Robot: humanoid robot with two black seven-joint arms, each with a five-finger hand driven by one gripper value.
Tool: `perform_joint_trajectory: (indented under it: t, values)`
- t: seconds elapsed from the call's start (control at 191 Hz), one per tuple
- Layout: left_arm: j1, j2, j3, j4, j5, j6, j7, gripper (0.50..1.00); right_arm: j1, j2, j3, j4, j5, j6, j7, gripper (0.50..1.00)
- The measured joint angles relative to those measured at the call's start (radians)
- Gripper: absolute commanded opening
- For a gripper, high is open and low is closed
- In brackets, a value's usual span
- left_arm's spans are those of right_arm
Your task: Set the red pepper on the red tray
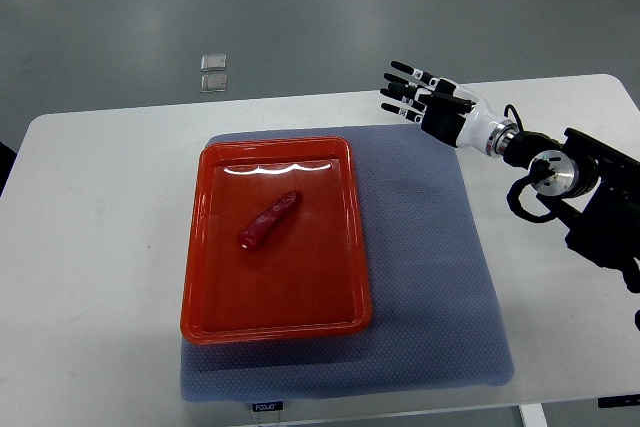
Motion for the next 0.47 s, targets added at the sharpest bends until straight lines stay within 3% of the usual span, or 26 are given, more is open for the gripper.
perform_joint_trajectory:
  t: [0.157,0.471]
  values:
    - [0.000,0.000,0.000,0.000,0.000,0.000,0.000,1.000,-0.029,0.002,-0.001,-0.003,0.149,0.001,-0.003,0.913]
    - [0.000,0.000,0.000,0.000,0.000,0.000,0.000,1.000,-0.050,0.003,0.000,-0.005,0.167,0.015,0.010,0.913]
